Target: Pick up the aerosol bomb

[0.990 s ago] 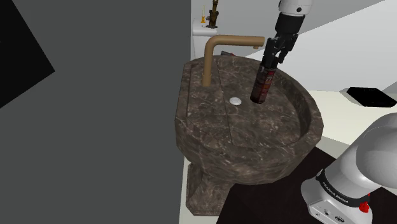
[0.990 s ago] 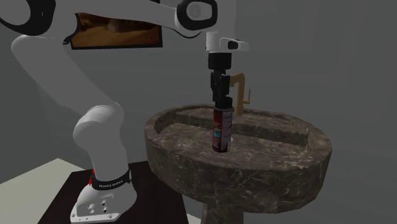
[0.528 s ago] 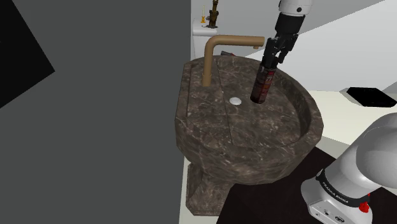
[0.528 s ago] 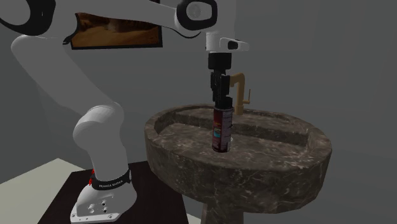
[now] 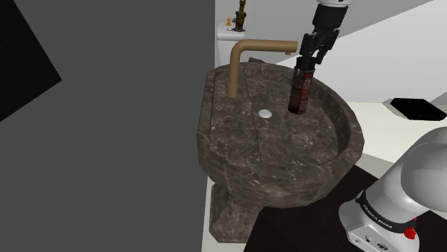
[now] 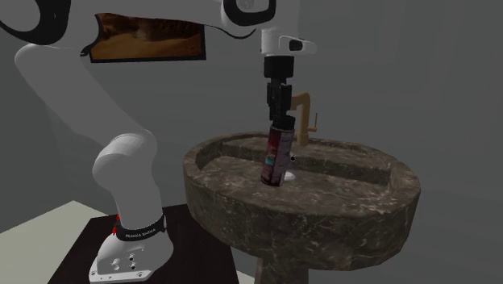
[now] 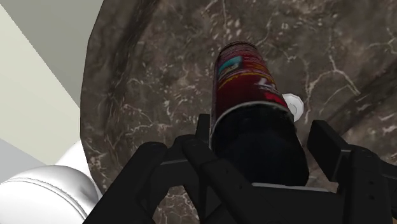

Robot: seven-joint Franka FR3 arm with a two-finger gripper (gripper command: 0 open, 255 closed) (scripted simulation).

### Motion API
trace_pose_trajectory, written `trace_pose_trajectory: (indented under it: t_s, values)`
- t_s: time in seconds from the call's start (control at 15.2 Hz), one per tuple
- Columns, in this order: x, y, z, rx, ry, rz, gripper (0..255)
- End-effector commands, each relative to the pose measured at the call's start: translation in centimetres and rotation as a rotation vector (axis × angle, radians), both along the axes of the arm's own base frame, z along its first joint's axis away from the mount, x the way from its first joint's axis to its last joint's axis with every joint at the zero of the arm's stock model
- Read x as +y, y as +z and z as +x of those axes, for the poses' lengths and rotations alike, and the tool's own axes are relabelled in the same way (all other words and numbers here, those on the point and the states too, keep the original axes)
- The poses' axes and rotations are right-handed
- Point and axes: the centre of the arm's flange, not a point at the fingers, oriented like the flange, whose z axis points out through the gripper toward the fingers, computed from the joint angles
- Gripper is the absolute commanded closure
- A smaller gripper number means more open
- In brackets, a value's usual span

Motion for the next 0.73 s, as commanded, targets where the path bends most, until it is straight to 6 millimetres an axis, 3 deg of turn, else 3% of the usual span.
trace_pose_trajectory:
  t_s: [0.0,0.53,0.66]
  values:
    - [-0.1,1.1,0.0,-0.001,0.0,0.0,255]
    - [-0.1,5.3,0.0,-0.001,0.0,0.0,255]
    - [-0.1,5.4,0.0,-0.001,0.0,0.0,255]
